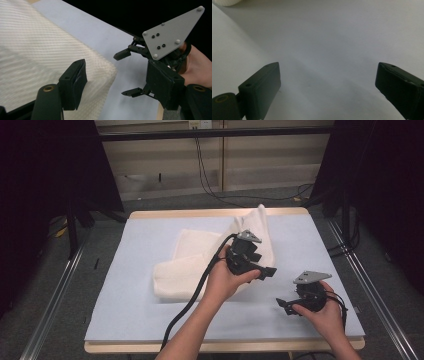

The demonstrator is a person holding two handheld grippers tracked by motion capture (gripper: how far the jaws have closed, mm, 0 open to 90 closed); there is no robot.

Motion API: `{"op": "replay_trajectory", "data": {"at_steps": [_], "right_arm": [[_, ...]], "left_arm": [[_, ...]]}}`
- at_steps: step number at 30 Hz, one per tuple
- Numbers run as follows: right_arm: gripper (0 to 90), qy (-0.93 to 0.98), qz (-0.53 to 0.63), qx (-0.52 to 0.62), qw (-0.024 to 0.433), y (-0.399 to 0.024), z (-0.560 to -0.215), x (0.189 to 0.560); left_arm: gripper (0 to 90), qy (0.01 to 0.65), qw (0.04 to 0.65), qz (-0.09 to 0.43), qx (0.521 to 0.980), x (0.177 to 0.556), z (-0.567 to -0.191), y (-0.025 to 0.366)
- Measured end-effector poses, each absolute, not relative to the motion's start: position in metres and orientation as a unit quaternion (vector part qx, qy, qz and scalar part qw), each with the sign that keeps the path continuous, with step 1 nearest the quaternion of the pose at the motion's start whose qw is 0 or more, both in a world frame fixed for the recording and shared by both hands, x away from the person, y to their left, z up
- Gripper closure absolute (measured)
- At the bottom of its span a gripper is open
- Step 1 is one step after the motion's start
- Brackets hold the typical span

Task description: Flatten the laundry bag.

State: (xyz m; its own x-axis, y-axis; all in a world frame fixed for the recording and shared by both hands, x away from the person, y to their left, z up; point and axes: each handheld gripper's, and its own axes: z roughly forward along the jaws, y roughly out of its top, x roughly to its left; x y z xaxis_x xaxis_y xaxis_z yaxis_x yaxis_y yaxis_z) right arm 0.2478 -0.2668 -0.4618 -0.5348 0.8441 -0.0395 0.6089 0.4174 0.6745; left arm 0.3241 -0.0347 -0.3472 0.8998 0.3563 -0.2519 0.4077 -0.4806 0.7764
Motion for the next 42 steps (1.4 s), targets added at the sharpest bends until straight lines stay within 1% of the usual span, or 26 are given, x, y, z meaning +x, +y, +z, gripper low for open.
{"op": "replay_trajectory", "data": {"at_steps": [9, 18, 19, 20, 25, 26, 27, 31, 33, 36, 38, 39, 40, 42], "right_arm": [[5.6, 0.819, 0.306, 0.446, 0.191, -0.267, -0.463, 0.248], [6.3, 0.820, 0.316, 0.438, 0.188, -0.267, -0.462, 0.250], [6.6, 0.818, 0.316, 0.443, 0.186, -0.266, -0.462, 0.249], [7.7, 0.817, 0.317, 0.446, 0.182, -0.266, -0.461, 0.249], [14.2, 0.812, 0.340, 0.440, 0.174, -0.266, -0.458, 0.251], [14.2, 0.812, 0.340, 0.440, 0.174, -0.266, -0.458, 0.251], [15.0, 0.813, 0.342, 0.439, 0.173, -0.266, -0.458, 0.251], [18.6, 0.814, 0.349, 0.435, 0.160, -0.263, -0.457, 0.252], [23.4, 0.813, 0.351, 0.436, 0.157, -0.261, -0.457, 0.252], [34.7, 0.810, 0.357, 0.438, 0.153, -0.259, -0.457, 0.253], [45.0, 0.812, 0.356, 0.436, 0.154, -0.257, -0.458, 0.255], [55.3, 0.813, 0.351, 0.436, 0.158, -0.257, -0.458, 0.255], [62.8, 0.816, 0.341, 0.438, 0.164, -0.257, -0.459, 0.256], [72.5, 0.813, 0.341, 0.447, 0.155, -0.261, -0.460, 0.259]], "left_arm": [[33.0, 0.218, 0.436, -0.030, 0.872, 0.328, -0.348, -0.030], [33.6, 0.247, 0.418, -0.012, 0.874, 0.335, -0.361, -0.001], [33.6, 0.252, 0.410, -0.007, 0.876, 0.336, -0.364, 0.007], [33.6, 0.252, 0.410, -0.007, 0.876, 0.336, -0.364, 0.007], [33.6, 0.281, 0.395, 0.006, 0.875, 0.340, -0.377, 0.034], [33.3, 0.281, 0.395, 0.006, 0.875, 0.340, -0.377, 0.034], [33.3, 0.288, 0.392, 0.010, 0.874, 0.341, -0.380, 0.043], [32.4, 0.306, 0.383, 0.025, 0.871, 0.343, -0.385, 0.058], [31.8, 0.312, 0.371, 0.034, 0.874, 0.344, -0.387, 0.066], [31.1, 0.321, 0.364, 0.042, 0.874, 0.345, -0.390, 0.078], [31.1, 0.332, 0.357, 0.048, 0.872, 0.345, -0.393, 0.086], [31.1, 0.336, 0.359, 0.048, 0.870, 0.346, -0.395, 0.090], [31.1, 0.336, 0.359, 0.048, 0.870, 0.346, -0.395, 0.090], [31.1, 0.350, 0.352, 0.051, 0.867, 0.346, -0.401, 0.104]]}}
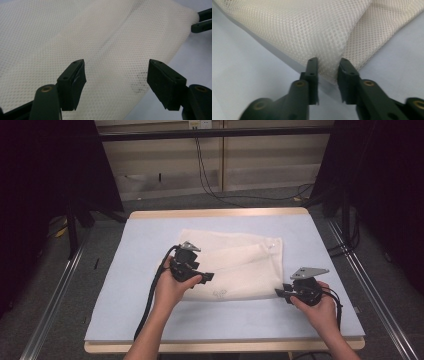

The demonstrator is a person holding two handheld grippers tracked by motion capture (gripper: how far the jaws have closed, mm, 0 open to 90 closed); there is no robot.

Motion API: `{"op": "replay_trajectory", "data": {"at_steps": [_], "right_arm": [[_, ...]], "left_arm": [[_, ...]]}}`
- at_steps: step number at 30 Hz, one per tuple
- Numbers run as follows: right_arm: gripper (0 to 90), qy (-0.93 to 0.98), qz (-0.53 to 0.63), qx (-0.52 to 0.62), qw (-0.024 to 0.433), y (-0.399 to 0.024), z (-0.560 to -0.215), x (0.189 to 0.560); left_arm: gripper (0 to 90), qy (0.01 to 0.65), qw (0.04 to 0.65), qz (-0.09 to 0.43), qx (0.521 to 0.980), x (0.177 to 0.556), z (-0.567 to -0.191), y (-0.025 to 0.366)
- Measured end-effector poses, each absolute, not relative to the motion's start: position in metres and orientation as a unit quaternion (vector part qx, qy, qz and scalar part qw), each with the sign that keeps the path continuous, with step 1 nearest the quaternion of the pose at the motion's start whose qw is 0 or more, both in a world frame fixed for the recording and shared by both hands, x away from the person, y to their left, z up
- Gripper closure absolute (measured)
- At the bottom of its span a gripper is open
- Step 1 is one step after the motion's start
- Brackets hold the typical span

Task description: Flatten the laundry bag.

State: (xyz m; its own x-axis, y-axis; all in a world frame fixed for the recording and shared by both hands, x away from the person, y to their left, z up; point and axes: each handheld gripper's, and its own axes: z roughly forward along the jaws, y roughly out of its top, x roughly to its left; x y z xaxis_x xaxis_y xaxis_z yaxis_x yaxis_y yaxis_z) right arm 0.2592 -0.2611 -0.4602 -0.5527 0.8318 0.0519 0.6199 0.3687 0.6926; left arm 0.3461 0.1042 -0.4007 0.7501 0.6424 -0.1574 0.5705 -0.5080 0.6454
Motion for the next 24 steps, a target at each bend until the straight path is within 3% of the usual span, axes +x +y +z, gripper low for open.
{"op": "replay_trajectory", "data": {"at_steps": [4, 15, 24], "right_arm": [[79.8, 0.814, 0.350, 0.438, 0.148, -0.268, -0.463, 0.264], [80.3, 0.822, 0.344, 0.429, 0.148, -0.267, -0.463, 0.267], [80.2, 0.822, 0.340, 0.434, 0.141, -0.268, -0.464, 0.267]], "left_arm": [[31.8, 0.376, 0.355, 0.050, 0.855, 0.346, -0.407, 0.122], [27.5, 0.442, 0.342, 0.072, 0.826, 0.351, -0.414, 0.171], [26.0, 0.478, 0.337, 0.060, 0.809, 0.358, -0.427, 0.200]]}}
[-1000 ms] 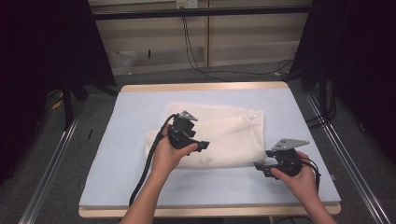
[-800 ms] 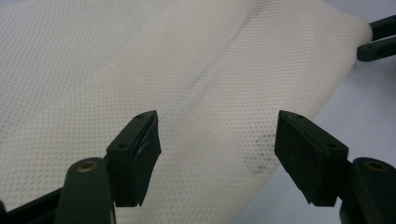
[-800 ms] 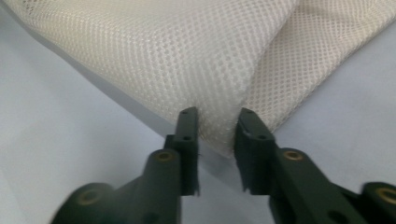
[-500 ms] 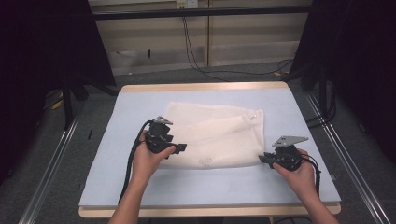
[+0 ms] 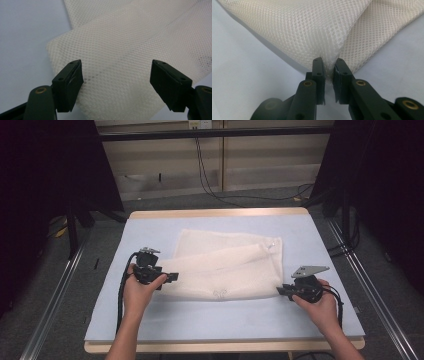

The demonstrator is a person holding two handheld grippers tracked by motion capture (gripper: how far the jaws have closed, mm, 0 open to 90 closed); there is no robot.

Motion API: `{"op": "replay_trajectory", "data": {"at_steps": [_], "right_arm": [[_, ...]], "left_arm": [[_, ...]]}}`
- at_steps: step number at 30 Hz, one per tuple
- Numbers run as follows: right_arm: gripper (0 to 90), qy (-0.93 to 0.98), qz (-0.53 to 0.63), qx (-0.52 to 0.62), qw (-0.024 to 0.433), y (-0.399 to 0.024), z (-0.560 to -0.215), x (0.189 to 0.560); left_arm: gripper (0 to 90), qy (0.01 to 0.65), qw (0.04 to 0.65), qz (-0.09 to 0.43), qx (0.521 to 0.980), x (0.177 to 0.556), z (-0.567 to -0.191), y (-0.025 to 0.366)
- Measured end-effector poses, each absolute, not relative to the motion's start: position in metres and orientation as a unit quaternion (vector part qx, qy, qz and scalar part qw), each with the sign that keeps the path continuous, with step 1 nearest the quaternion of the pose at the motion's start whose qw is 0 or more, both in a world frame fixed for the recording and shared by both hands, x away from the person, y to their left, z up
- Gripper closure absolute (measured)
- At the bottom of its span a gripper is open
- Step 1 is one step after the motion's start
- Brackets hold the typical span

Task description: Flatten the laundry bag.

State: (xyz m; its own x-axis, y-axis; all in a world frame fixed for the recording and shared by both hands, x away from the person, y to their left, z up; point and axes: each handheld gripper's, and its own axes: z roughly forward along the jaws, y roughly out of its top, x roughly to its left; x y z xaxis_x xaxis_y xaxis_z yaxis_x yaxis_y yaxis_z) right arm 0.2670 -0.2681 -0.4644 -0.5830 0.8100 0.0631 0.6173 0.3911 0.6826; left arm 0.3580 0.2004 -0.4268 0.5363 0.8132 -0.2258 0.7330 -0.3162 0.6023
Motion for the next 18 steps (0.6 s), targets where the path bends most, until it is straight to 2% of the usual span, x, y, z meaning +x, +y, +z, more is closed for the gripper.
{"op": "replay_trajectory", "data": {"at_steps": [3, 8, 15, 18], "right_arm": [[79.9, 0.824, 0.343, 0.428, 0.139, -0.269, -0.466, 0.268], [79.5, 0.827, 0.339, 0.427, 0.137, -0.269, -0.469, 0.269], [79.4, 0.826, 0.336, 0.431, 0.136, -0.270, -0.468, 0.268], [79.4, 0.825, 0.340, 0.430, 0.133, -0.269, -0.469, 0.269]], "left_arm": [[24.4, 0.487, 0.316, 0.048, 0.813, 0.360, -0.437, 0.205], [24.1, 0.494, 0.317, 0.040, 0.808, 0.360, -0.451, 0.207], [22.8, 0.519, 0.312, 0.062, 0.793, 0.362, -0.448, 0.217], [23.6, 0.523, 0.313, 0.050, 0.791, 0.363, -0.450, 0.219]]}}
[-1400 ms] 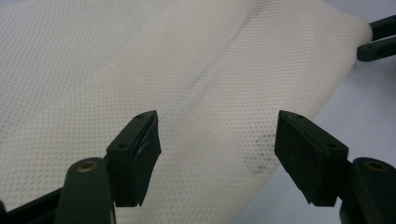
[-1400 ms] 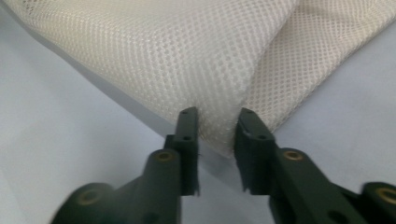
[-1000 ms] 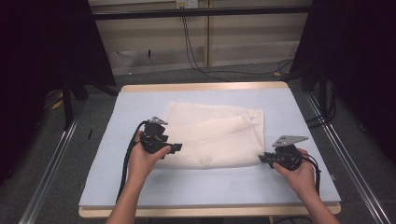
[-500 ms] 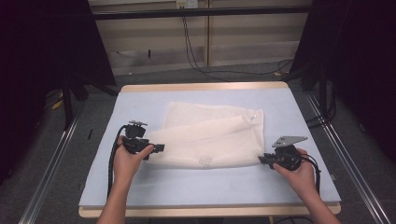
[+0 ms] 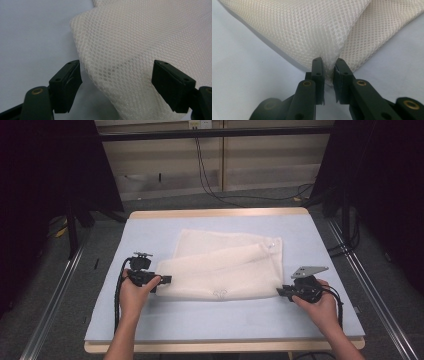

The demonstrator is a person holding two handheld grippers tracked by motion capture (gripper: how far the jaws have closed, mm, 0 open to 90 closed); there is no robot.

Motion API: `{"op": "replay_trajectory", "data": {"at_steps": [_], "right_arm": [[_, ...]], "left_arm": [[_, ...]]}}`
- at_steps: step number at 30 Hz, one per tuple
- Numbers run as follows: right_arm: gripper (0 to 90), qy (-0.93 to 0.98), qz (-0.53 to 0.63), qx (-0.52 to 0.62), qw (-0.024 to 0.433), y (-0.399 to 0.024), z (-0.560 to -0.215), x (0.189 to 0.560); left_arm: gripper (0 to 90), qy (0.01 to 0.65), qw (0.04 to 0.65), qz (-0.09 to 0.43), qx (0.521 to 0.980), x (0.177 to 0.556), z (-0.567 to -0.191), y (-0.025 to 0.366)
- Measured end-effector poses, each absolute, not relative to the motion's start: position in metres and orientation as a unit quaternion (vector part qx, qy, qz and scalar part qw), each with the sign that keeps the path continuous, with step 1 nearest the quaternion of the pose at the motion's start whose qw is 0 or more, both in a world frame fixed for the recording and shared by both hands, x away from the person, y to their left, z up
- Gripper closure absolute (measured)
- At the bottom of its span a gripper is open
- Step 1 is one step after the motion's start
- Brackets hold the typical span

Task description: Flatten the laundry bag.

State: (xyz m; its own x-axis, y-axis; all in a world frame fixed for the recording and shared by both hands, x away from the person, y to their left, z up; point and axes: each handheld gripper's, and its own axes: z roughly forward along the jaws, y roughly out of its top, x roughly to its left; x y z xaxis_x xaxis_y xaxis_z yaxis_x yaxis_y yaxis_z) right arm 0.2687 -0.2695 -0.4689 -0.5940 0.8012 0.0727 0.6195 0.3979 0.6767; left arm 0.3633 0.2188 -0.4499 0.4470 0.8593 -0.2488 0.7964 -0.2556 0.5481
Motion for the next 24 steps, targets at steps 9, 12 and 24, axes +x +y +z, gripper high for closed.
{"op": "replay_trajectory", "data": {"at_steps": [9, 12, 24], "right_arm": [[80.0, 0.824, 0.338, 0.429, 0.150, -0.271, -0.468, 0.270], [80.2, 0.820, 0.336, 0.436, 0.154, -0.273, -0.467, 0.273], [81.1, 0.807, 0.331, 0.457, 0.177, -0.281, -0.470, 0.310]], "left_arm": [[70.0, 0.524, 0.332, 0.038, 0.783, 0.364, -0.454, 0.217], [79.9, 0.518, 0.341, 0.045, 0.783, 0.366, -0.449, 0.213], [83.2, 0.492, 0.347, 0.077, 0.795, 0.401, -0.451, 0.194]]}}
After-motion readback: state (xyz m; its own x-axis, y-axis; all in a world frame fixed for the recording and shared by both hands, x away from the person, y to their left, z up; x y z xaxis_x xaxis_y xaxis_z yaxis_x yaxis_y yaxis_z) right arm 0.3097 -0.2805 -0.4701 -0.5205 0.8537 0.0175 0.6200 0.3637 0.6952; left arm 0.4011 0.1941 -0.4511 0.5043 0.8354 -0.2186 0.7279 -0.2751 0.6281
